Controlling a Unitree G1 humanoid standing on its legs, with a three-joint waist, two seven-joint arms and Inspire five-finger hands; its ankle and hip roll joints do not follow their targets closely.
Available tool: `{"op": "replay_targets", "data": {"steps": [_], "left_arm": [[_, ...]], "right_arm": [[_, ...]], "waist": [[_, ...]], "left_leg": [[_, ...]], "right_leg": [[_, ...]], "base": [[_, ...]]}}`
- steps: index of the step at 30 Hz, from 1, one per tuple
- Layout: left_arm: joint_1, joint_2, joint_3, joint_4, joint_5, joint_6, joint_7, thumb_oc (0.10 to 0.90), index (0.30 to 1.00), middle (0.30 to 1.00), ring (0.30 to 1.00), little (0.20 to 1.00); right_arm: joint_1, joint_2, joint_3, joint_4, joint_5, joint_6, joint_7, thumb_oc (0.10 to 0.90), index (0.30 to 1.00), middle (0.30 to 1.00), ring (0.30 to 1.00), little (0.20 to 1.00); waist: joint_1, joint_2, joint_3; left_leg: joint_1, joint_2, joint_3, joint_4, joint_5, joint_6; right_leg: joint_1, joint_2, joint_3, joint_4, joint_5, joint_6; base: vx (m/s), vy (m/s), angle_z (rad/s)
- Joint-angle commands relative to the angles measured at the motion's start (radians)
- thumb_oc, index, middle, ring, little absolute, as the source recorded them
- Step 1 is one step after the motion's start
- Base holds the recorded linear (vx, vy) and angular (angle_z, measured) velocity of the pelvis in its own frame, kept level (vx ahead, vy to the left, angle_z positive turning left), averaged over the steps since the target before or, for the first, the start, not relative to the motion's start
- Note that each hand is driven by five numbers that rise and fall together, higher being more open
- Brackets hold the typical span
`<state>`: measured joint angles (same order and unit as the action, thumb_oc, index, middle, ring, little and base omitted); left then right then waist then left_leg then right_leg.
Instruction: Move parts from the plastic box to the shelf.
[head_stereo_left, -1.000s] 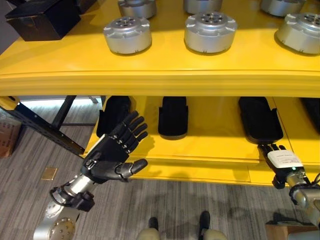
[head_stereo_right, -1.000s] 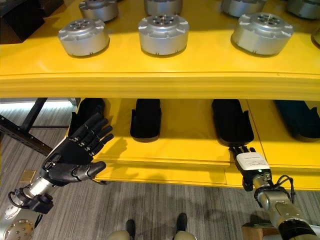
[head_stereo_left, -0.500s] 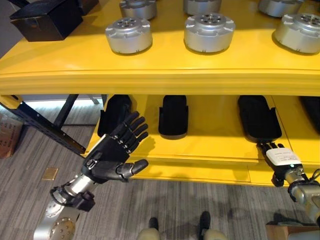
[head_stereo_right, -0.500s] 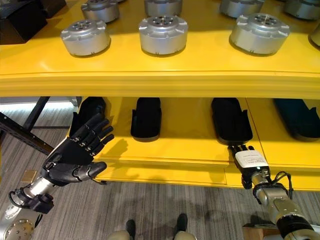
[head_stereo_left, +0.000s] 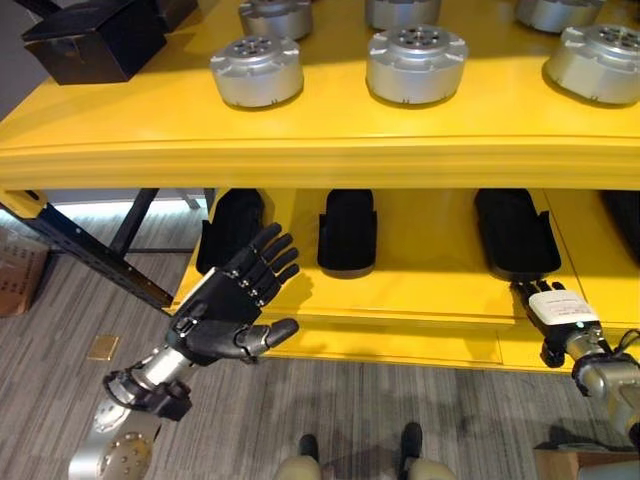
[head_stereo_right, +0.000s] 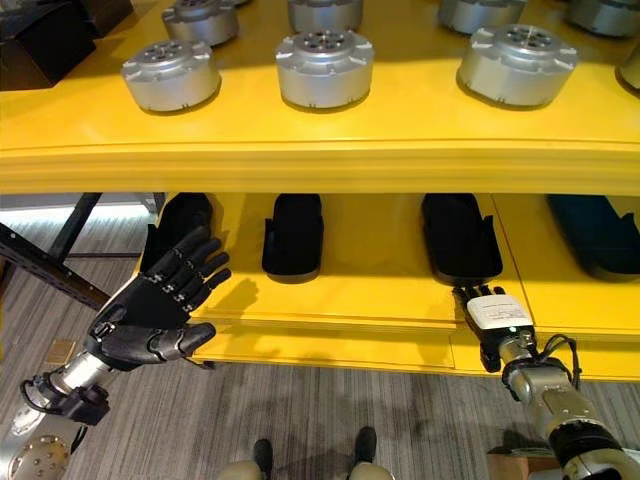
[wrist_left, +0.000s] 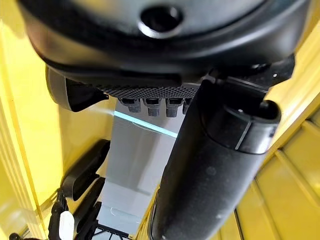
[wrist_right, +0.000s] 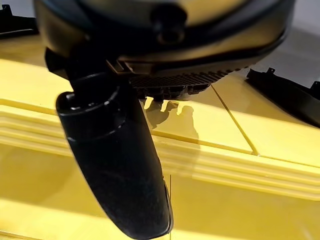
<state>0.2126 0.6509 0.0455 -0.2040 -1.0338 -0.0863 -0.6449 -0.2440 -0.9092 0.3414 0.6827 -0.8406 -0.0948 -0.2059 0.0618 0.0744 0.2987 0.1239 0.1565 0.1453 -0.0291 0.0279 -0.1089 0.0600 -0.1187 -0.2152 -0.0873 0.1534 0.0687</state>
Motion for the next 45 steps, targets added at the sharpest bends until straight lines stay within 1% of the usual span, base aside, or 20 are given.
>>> {"op": "replay_targets", "data": {"steps": [1,7,16,21,24,27,29,32,36,39,42,45], "left_arm": [[-0.091,0.012,0.003,-0.053,-0.008,-0.064,-0.03,0.9,1.0,1.0,1.0,1.0],[-0.093,0.014,0.008,-0.052,-0.01,-0.058,-0.033,0.9,1.0,1.0,1.0,1.0],[-0.094,0.009,0.012,-0.051,-0.008,-0.058,-0.037,0.9,1.0,1.0,1.0,1.0],[-0.082,-0.002,0.019,-0.052,-0.006,-0.062,-0.042,0.9,1.0,1.0,1.0,1.0],[-0.068,-0.016,0.029,-0.057,-0.002,-0.064,-0.049,0.9,1.0,1.0,1.0,1.0],[-0.051,-0.032,0.038,-0.054,0.003,-0.075,-0.06,0.9,1.0,1.0,1.0,1.0],[-0.034,-0.044,0.053,-0.059,0.008,-0.078,-0.065,0.9,1.0,1.0,1.0,1.0],[-0.024,-0.054,0.063,-0.06,0.008,-0.081,-0.062,0.9,1.0,1.0,1.0,1.0],[-0.021,-0.068,0.068,-0.065,0.02,-0.095,-0.055,0.9,1.0,1.0,1.0,1.0],[-0.02,-0.075,0.068,-0.072,0.02,-0.106,-0.042,0.9,1.0,1.0,1.0,1.0],[-0.013,-0.08,0.078,-0.075,0.021,-0.113,-0.042,0.9,1.0,1.0,1.0,1.0],[-0.006,-0.084,0.087,-0.079,0.017,-0.121,-0.041,0.9,1.0,1.0,1.0,1.0]], "right_arm": [[-0.169,-0.043,0.042,0.005,0.029,0.015,-0.027,0.9,1.0,1.0,1.0,1.0],[-0.178,-0.051,0.039,0.011,0.041,0.016,-0.024,0.9,1.0,1.0,1.0,1.0],[-0.175,-0.033,0.039,0.013,0.036,0.018,-0.01,0.9,1.0,1.0,1.0,1.0],[-0.137,-0.013,0.018,0.002,0.05,0.01,-0.01,0.9,1.0,1.0,1.0,1.0],[-0.085,0.013,0.0,-0.022,0.018,-0.012,-0.006,0.9,1.0,1.0,1.0,1.0],[-0.026,0.042,-0.016,-0.062,0.011,-0.018,0.002,0.9,1.0,1.0,1.0,1.0],[0.036,0.075,-0.039,-0.12,0.031,-0.009,0.025,0.9,1.0,1.0,1.0,1.0],[0.084,0.1,-0.06,-0.171,0.037,0.002,0.043,0.9,1.0,1.0,1.0,1.0],[0.151,0.146,-0.084,-0.241,0.064,0.008,0.035,0.9,1.0,1.0,1.0,1.0],[0.184,0.166,-0.105,-0.299,0.08,0.005,0.037,0.9,1.0,1.0,1.0,1.0],[0.218,0.181,-0.125,-0.357,0.091,-0.015,0.039,0.9,1.0,1.0,1.0,1.0],[0.254,0.194,-0.149,-0.426,0.11,-0.056,0.038,0.9,1.0,1.0,1.0,1.0]], "waist": [[0.031,-0.036,-0.025],[0.032,-0.036,-0.024],[0.032,-0.033,-0.023],[0.029,-0.032,-0.024],[0.026,-0.031,-0.026],[0.018,-0.032,-0.025],[0.008,-0.036,-0.026],[-0.003,-0.039,-0.027],[-0.023,-0.046,-0.027],[-0.037,-0.05,-0.029],[-0.049,-0.056,-0.035],[-0.062,-0.062,-0.042]], "left_leg": [[-0.068,0.042,-0.029,0.063,-0.017,0.001],[-0.069,0.041,-0.032,0.063,-0.017,0.002],[-0.071,0.039,-0.033,0.063,-0.016,0.003],[-0.07,0.038,-0.032,0.064,-0.017,0.004],[-0.07,0.037,-0.03,0.061,-0.016,0.006],[-0.069,0.037,-0.026,0.06,-0.015,0.008],[-0.066,0.037,-0.021,0.058,-0.015,0.009],[-0.063,0.037,-0.017,0.056,-0.016,0.011],[-0.063,0.038,-0.005,0.052,-0.017,0.012],[-0.061,0.039,0.003,0.047,-0.016,0.012],[-0.059,0.039,0.011,0.043,-0.016,0.012],[-0.056,0.039,0.018,0.042,-0.019,0.013]], "right_leg": [[-0.002,-0.082,-0.028,0.182,-0.206,0.032],[-0.003,-0.082,-0.028,0.187,-0.208,0.031],[-0.005,-0.083,-0.028,0.189,-0.21,0.03],[-0.004,-0.083,-0.025,0.19,-0.21,0.03],[-0.005,-0.085,-0.025,0.189,-0.209,0.032],[-0.005,-0.085,-0.021,0.186,-0.207,0.033],[-0.003,-0.086,-0.014,0.181,-0.203,0.037],[-0.004,-0.085,-0.009,0.179,-0.201,0.038],[-0.007,-0.082,0.004,0.167,-0.194,0.042],[-0.009,-0.08,0.013,0.158,-0.188,0.045],[-0.007,-0.077,0.021,0.147,-0.184,0.048],[-0.002,-0.075,0.031,0.138,-0.181,0.05]], "base": [[0.0,0.0,0.0],[0.0,0.0,0.0],[0.0,0.0,0.0],[0.0,0.0,0.0],[-0.01,0.01,0.0],[0.0,0.0,0.0],[-0.01,0.016,0.0],[0.0,0.005,-0.01],[-0.03,0.018,-0.08],[-0.04,0.019,-0.07],[-0.02,0.025,-0.04],[-0.01,0.039,-0.07]]}}
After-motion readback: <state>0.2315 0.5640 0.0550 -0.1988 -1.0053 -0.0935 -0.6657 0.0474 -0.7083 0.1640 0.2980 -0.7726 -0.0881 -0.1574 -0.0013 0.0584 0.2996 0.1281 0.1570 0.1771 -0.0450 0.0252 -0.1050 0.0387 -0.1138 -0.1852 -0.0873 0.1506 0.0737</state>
